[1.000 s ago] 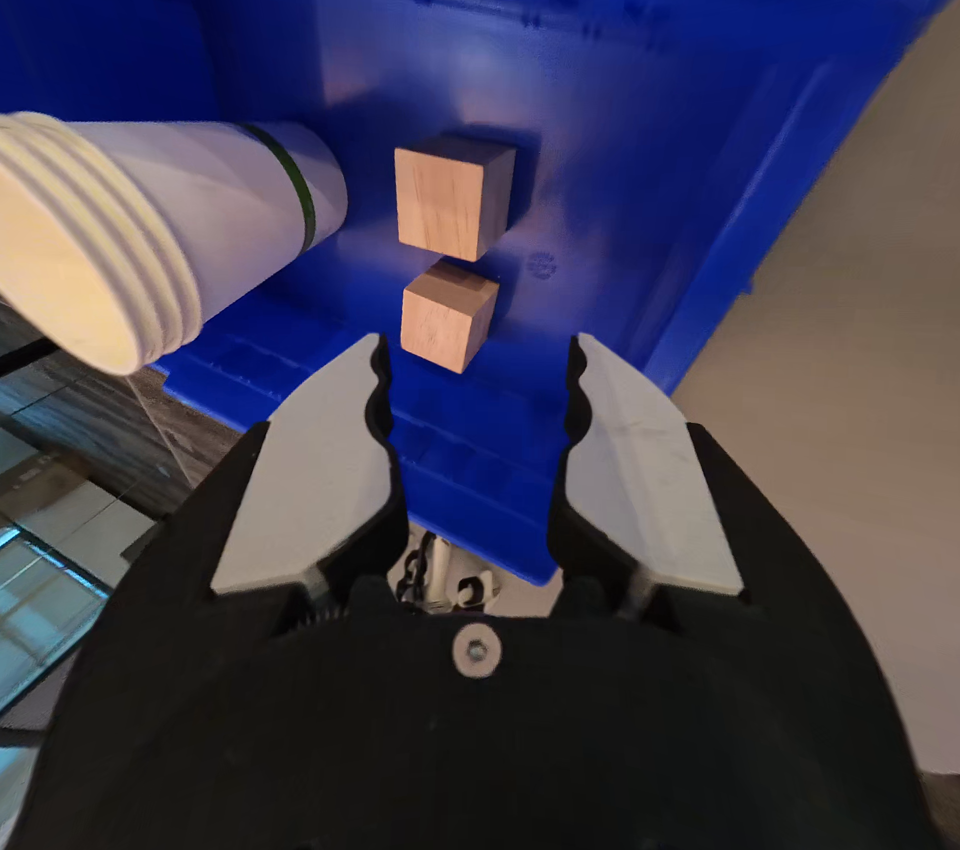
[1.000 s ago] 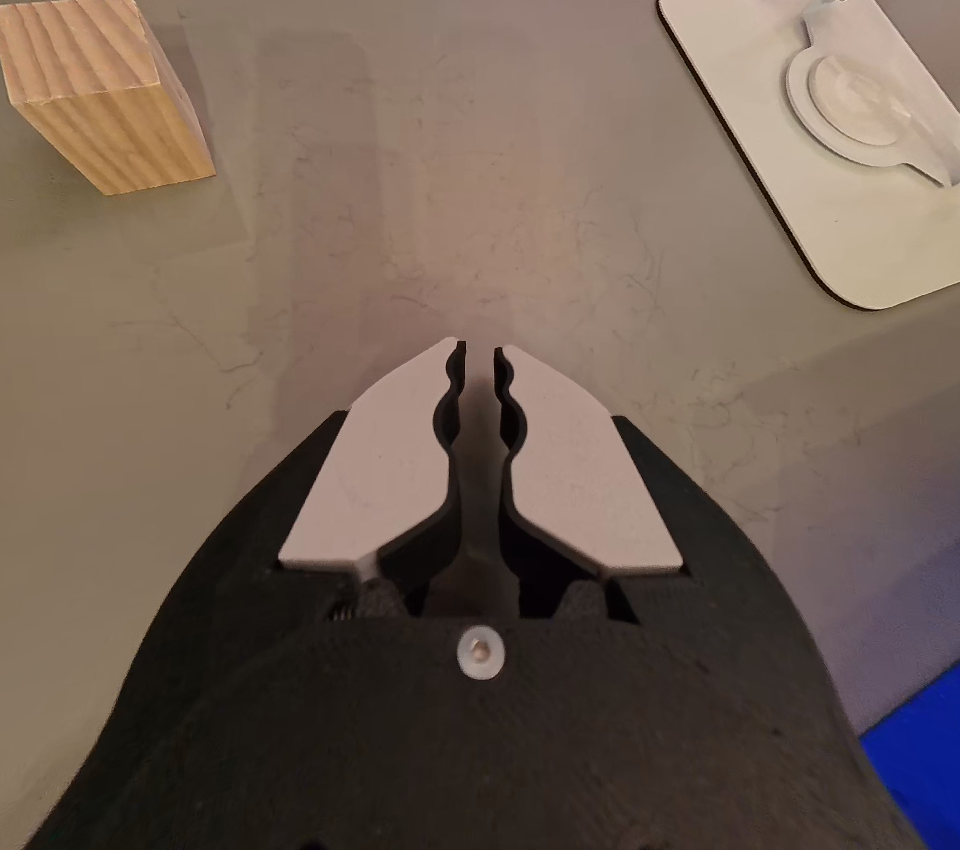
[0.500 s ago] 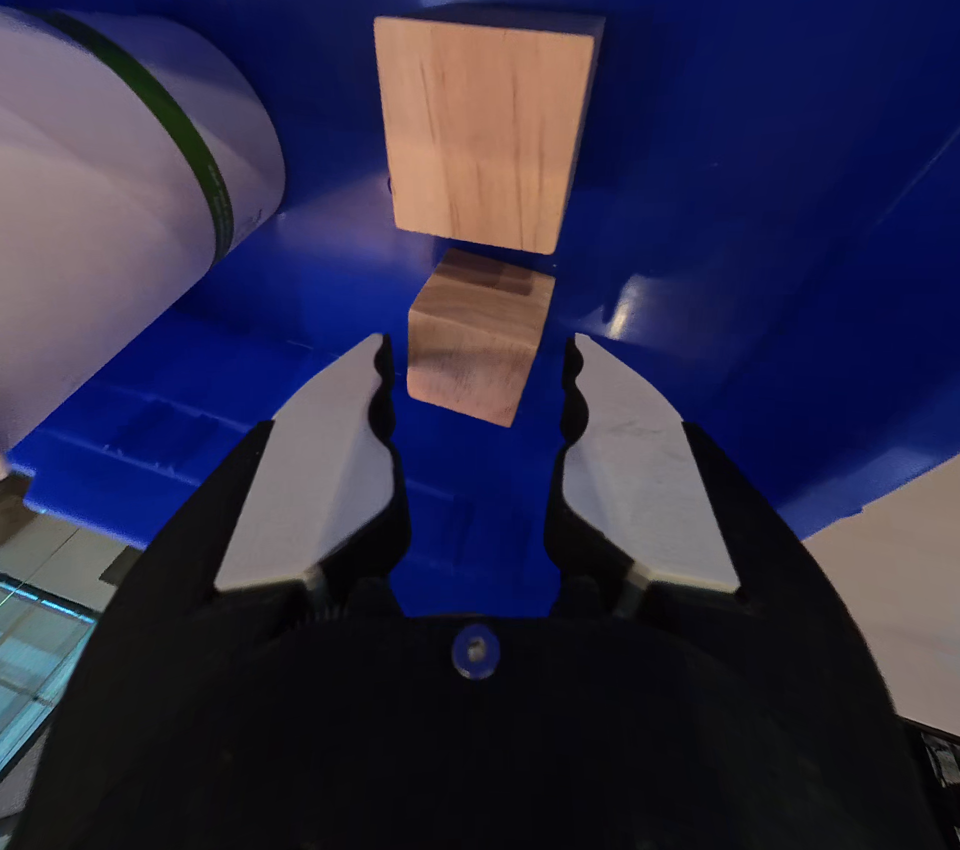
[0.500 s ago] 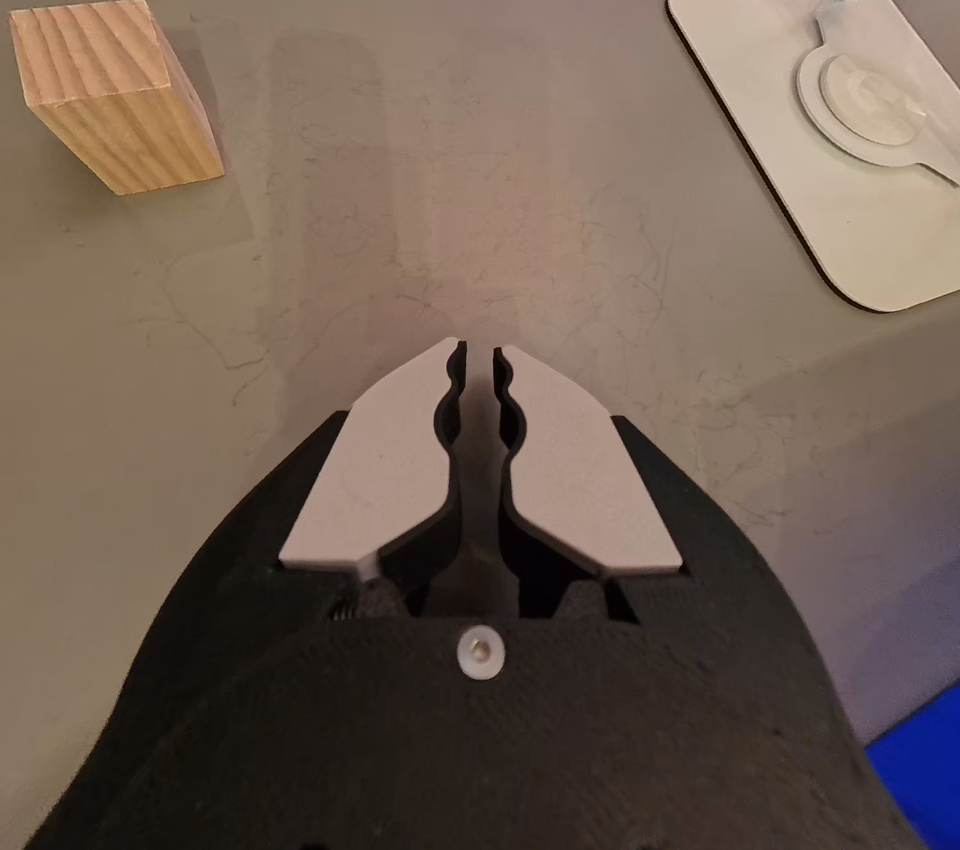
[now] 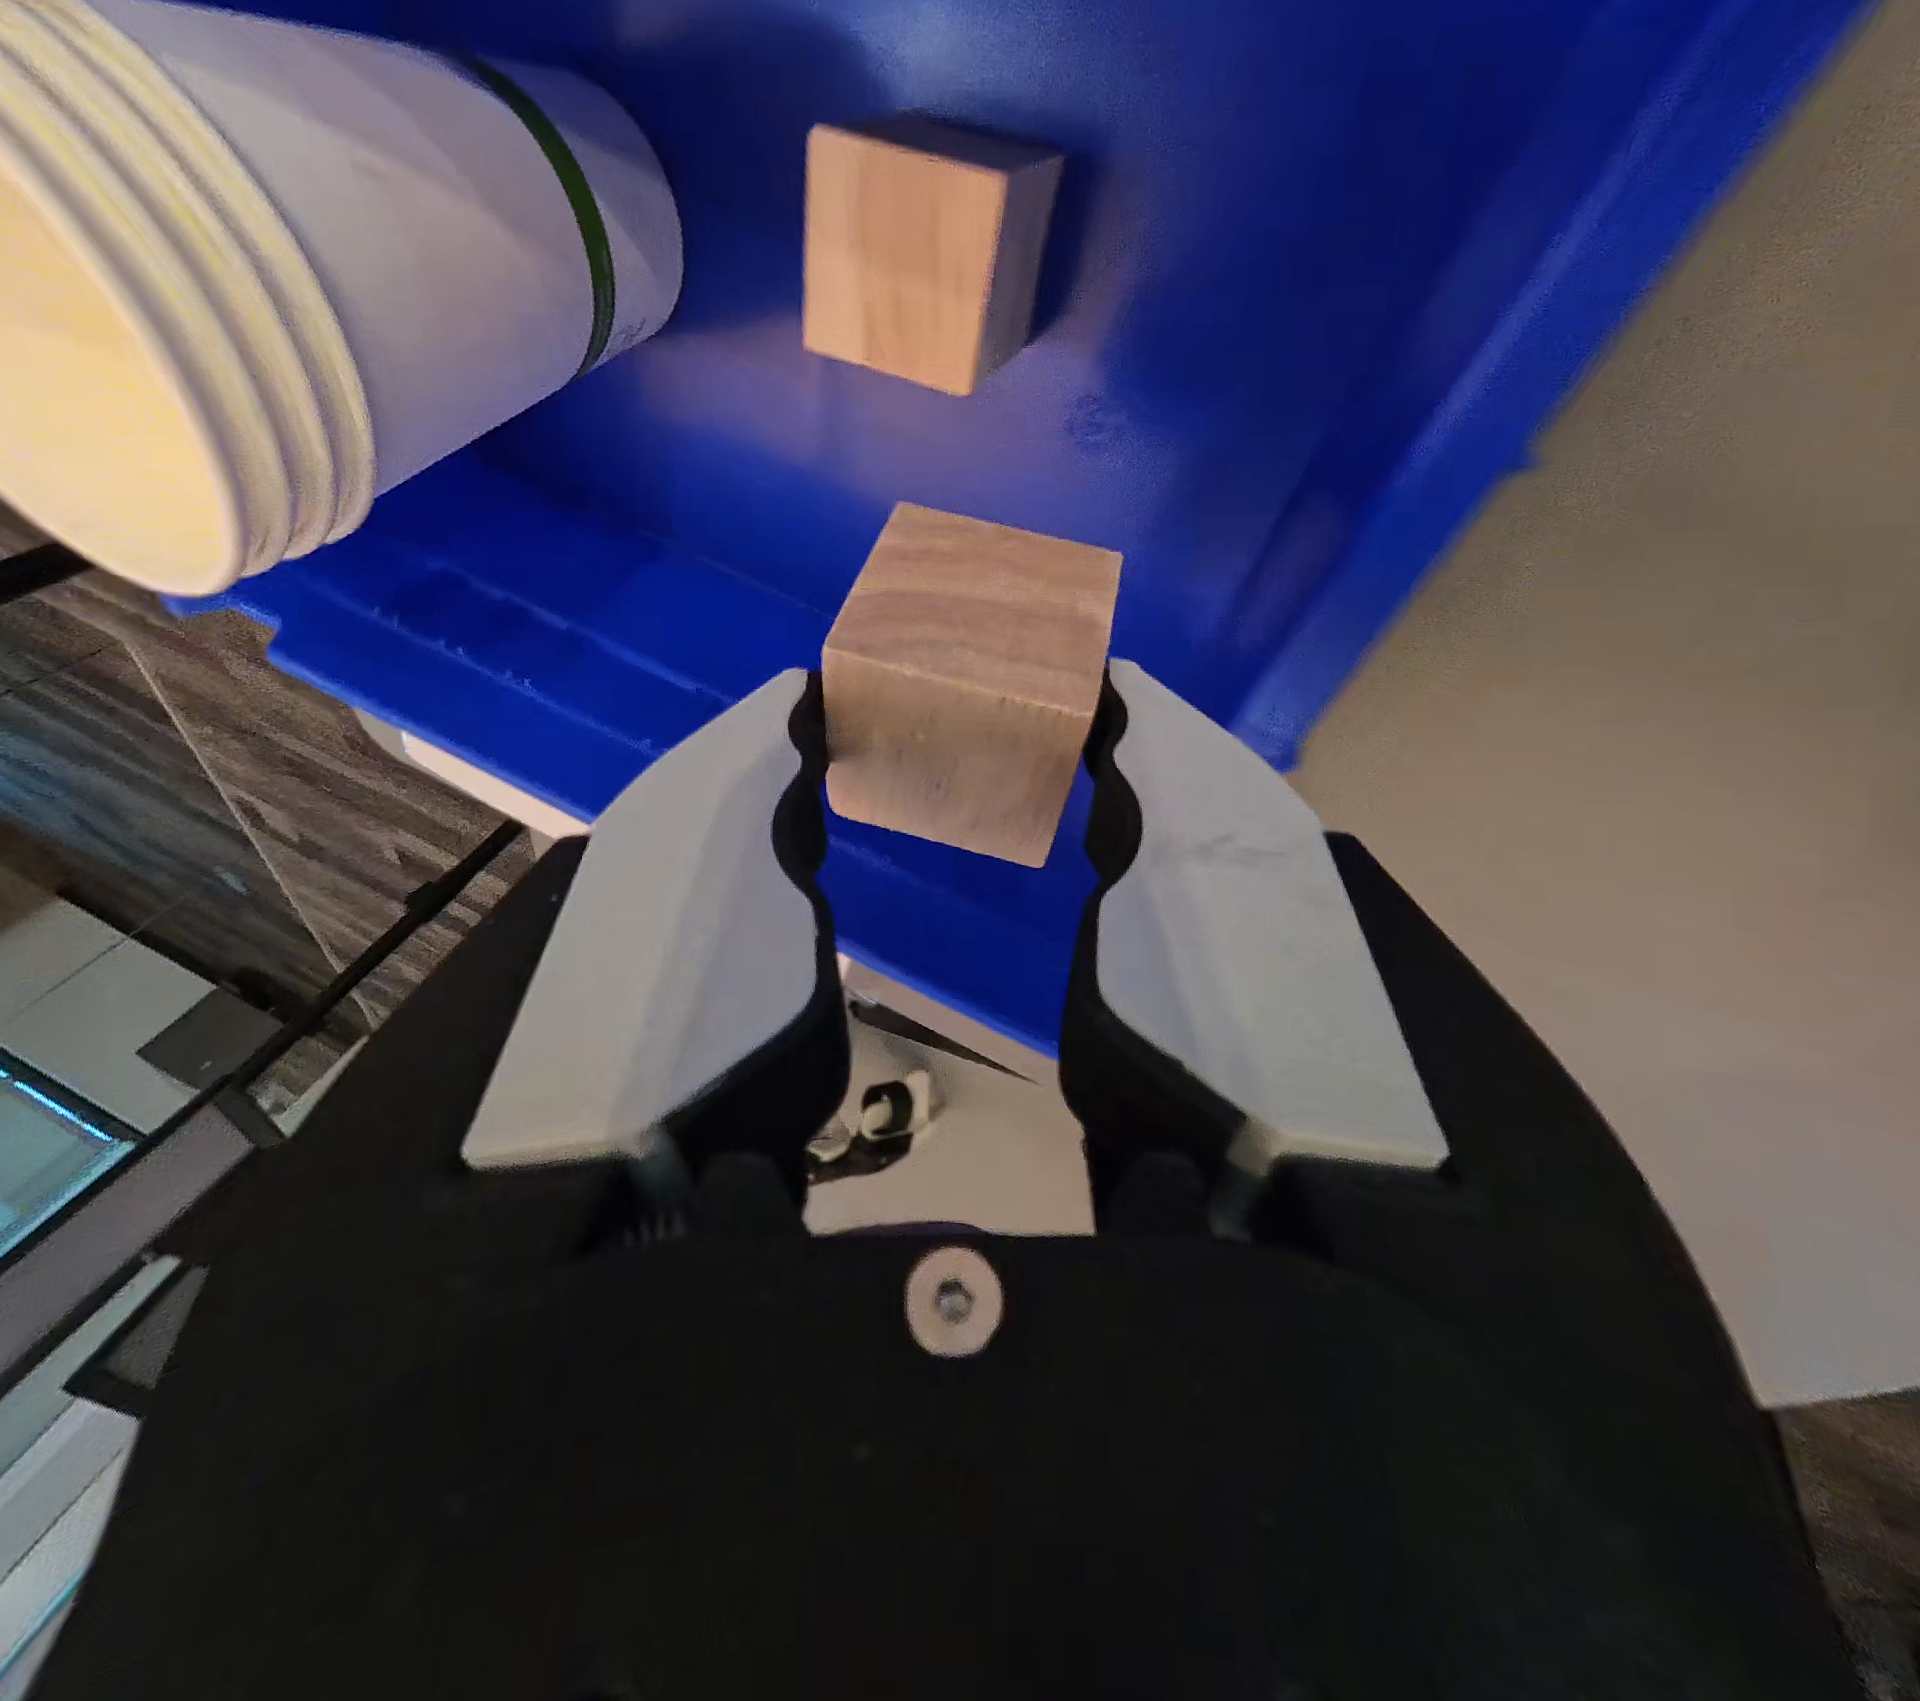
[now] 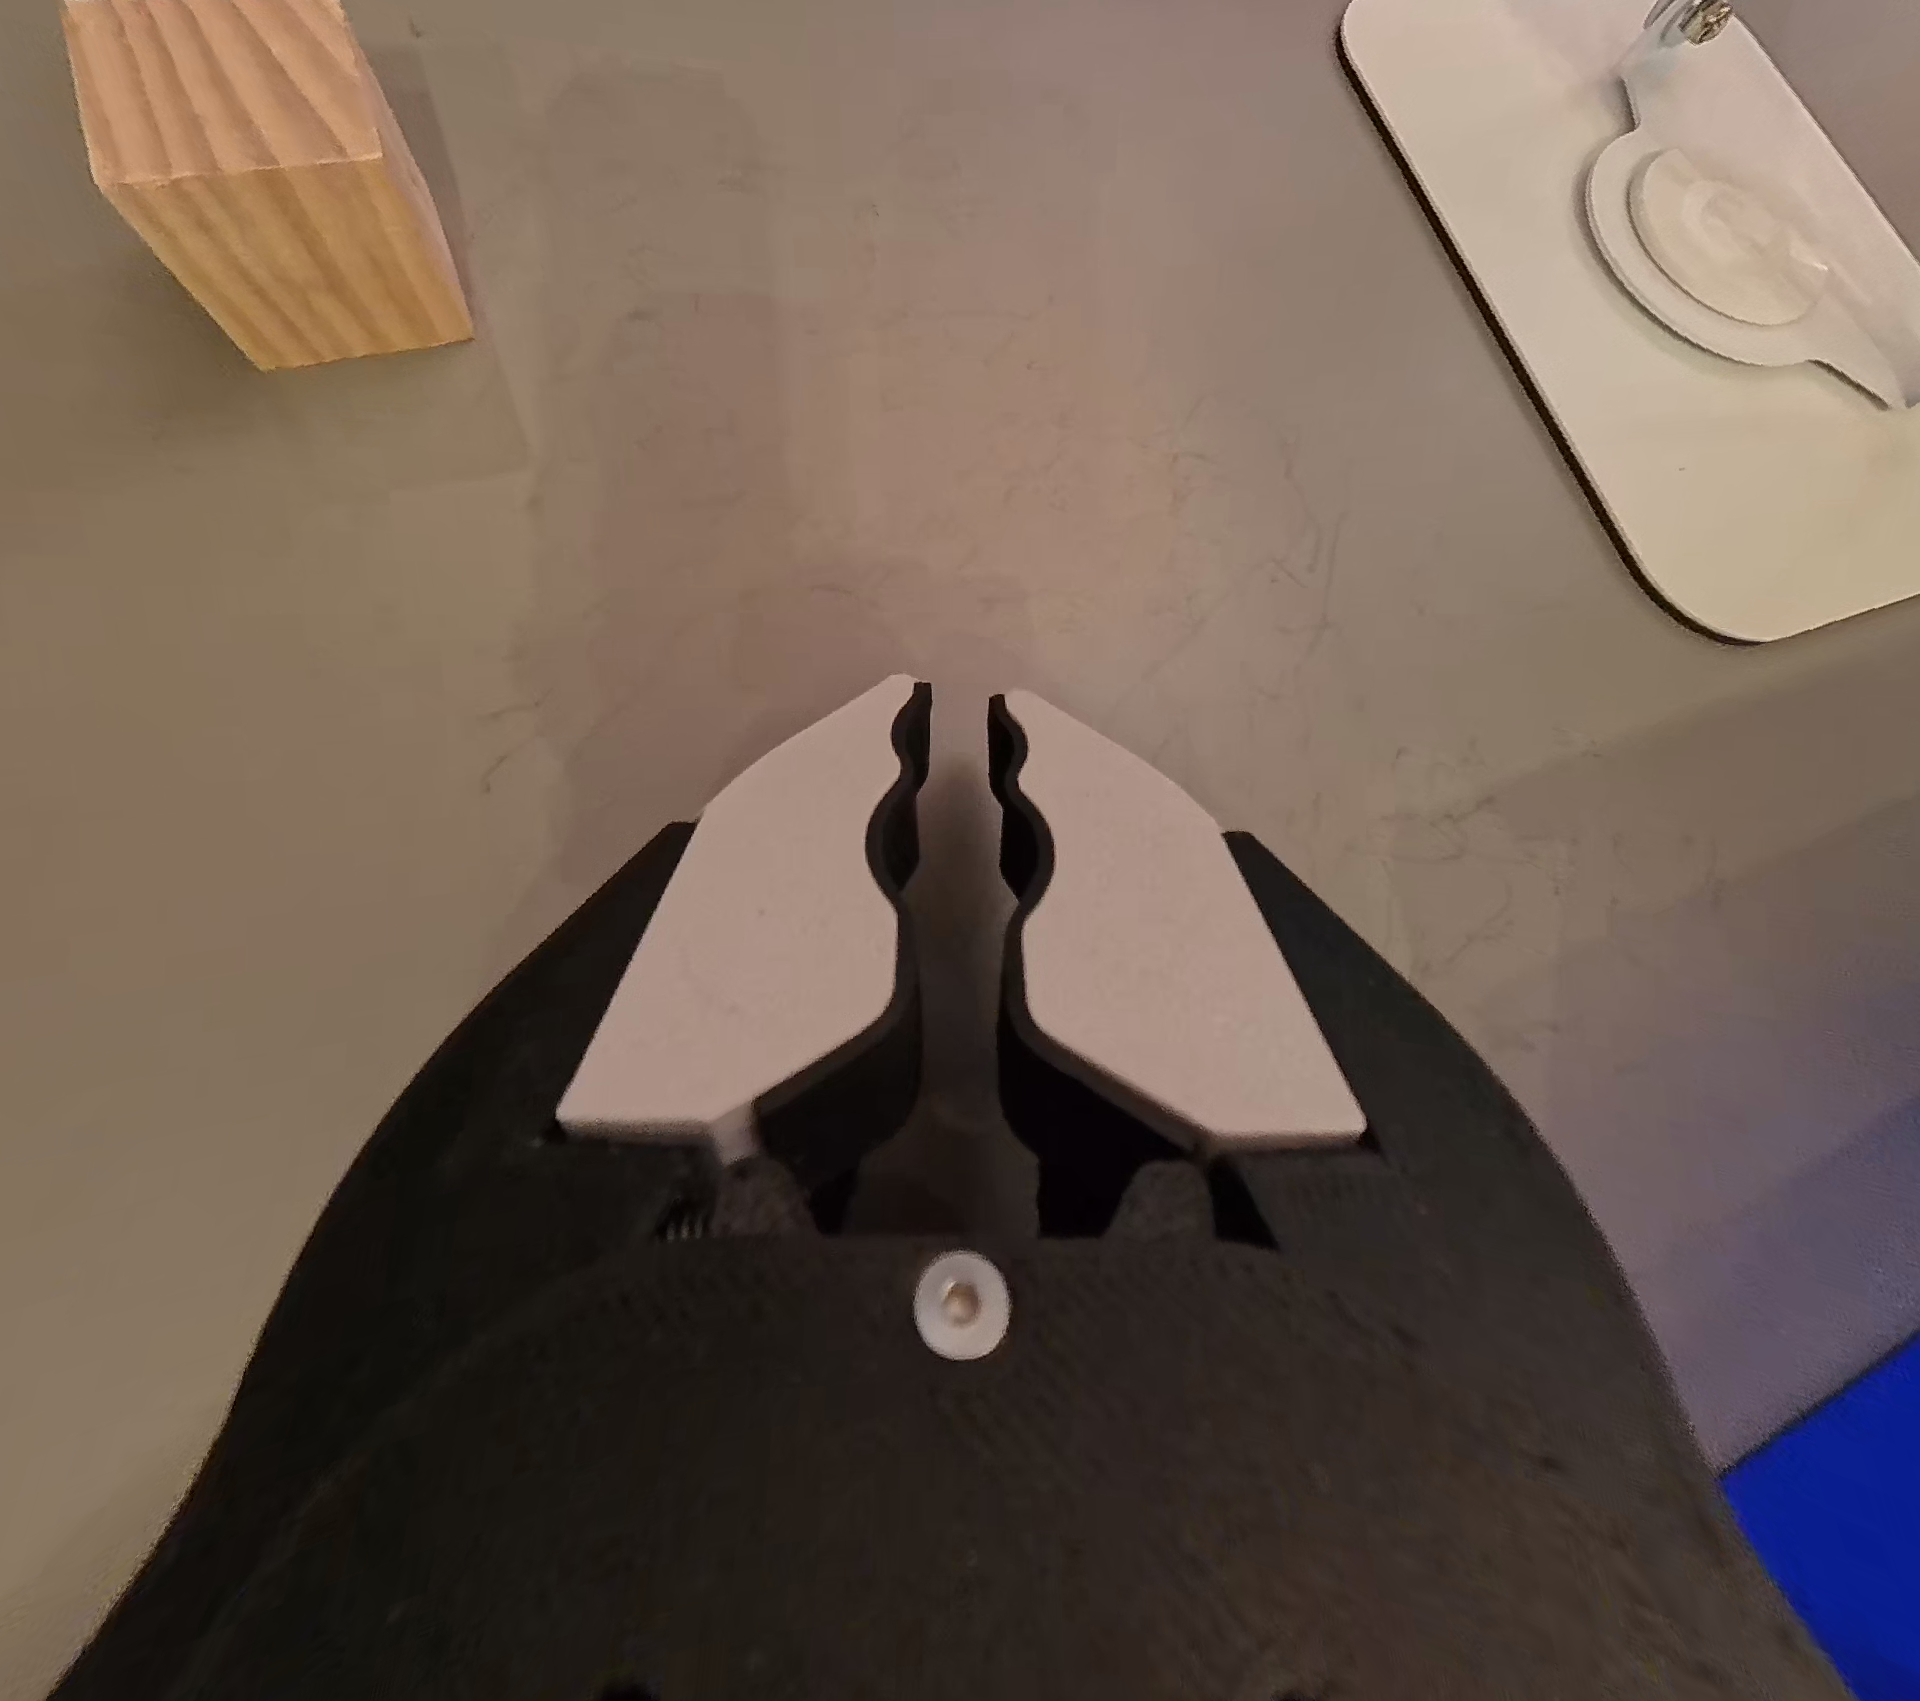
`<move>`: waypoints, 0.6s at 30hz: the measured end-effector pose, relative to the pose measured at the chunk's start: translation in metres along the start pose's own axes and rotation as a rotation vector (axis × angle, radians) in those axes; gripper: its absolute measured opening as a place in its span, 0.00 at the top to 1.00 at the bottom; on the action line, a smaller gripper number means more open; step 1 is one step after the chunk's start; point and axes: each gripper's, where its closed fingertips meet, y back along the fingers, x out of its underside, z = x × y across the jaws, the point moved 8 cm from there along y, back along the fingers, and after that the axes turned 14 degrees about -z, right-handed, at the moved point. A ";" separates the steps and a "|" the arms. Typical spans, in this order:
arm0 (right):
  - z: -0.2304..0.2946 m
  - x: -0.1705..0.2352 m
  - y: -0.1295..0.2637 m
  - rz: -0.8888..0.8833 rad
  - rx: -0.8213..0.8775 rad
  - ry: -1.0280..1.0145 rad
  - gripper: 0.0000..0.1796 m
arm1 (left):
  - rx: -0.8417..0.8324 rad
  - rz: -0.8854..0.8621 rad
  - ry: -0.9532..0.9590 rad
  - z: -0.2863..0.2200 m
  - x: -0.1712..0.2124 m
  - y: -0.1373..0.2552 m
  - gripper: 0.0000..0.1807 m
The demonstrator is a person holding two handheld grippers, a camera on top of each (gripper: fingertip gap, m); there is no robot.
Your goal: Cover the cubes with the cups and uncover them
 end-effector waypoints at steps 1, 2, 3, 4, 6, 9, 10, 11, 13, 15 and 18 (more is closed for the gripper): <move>0.001 0.001 0.002 0.001 -0.001 0.005 0.94 | -0.001 -0.007 0.008 -0.010 -0.008 0.011 0.74; 0.001 0.002 0.003 0.001 -0.002 0.008 0.94 | -0.007 -0.015 0.010 -0.020 -0.017 0.022 0.74; 0.002 0.002 0.005 0.001 -0.002 0.010 0.94 | -0.012 -0.025 0.011 -0.031 -0.028 0.032 0.74; 0.002 0.003 0.007 0.001 -0.002 0.011 0.94 | -0.008 -0.040 0.007 -0.043 -0.041 0.041 0.74; 0.002 0.005 0.011 0.000 0.000 0.009 0.94 | -0.002 -0.077 -0.011 -0.067 -0.069 0.056 0.74; 0.000 0.009 0.018 0.001 0.004 0.006 0.94 | 0.045 -0.147 -0.041 -0.107 -0.117 0.068 0.74; 0.000 0.010 0.020 0.000 0.003 0.005 0.94 | 0.054 -0.166 -0.054 -0.119 -0.134 0.070 0.74; 0.000 0.011 0.022 0.001 0.001 0.006 0.94 | 0.078 -0.187 -0.065 -0.131 -0.151 0.069 0.74; -0.001 0.013 0.026 0.003 -0.005 0.011 0.94 | 0.133 -0.217 -0.085 -0.156 -0.184 0.066 0.74; -0.001 0.015 0.030 0.004 -0.012 0.016 0.94 | 0.150 -0.234 -0.117 -0.175 -0.215 0.059 0.74; 0.000 0.019 0.037 0.007 -0.021 0.026 0.94 | 0.207 -0.258 -0.136 -0.202 -0.254 0.047 0.74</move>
